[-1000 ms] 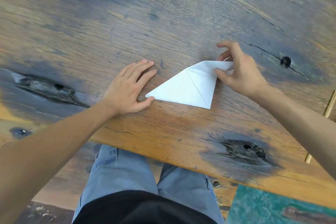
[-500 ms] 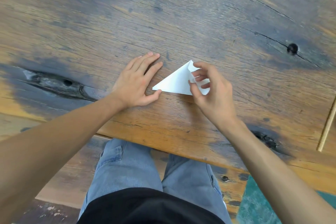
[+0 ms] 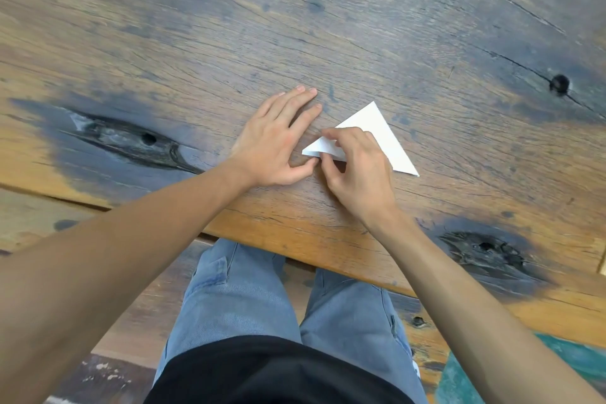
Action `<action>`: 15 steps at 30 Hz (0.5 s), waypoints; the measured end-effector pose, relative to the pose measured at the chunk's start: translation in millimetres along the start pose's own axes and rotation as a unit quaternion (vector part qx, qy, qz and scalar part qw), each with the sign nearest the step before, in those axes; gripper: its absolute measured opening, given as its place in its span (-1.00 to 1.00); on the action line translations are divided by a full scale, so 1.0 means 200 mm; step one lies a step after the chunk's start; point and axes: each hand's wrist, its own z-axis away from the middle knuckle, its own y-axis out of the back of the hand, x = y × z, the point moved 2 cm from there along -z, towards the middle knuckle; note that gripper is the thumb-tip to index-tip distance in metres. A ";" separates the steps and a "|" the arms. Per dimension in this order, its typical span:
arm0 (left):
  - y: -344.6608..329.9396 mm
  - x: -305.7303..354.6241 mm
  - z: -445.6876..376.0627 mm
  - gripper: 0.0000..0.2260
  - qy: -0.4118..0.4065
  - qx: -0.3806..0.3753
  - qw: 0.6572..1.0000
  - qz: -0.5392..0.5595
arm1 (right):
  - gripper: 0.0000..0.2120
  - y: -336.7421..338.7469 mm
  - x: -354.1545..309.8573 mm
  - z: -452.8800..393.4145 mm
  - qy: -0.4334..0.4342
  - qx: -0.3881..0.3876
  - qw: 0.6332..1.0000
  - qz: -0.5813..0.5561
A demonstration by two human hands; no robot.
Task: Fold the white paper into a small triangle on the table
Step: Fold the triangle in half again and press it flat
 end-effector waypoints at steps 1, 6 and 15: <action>0.00 0.00 0.00 -0.24 0.000 0.001 1.000 0.000 | -0.71 -0.01 0.00 0.00 0.000 -0.001 1.000 0.001; 0.00 0.00 0.00 -0.23 -0.003 0.007 1.000 0.004 | -0.72 -0.01 0.00 0.01 0.013 -0.016 1.000 -0.007; -0.01 0.00 0.00 -0.31 -0.003 0.018 1.000 -0.001 | -0.69 -0.02 0.01 0.02 0.033 -0.037 0.999 -0.020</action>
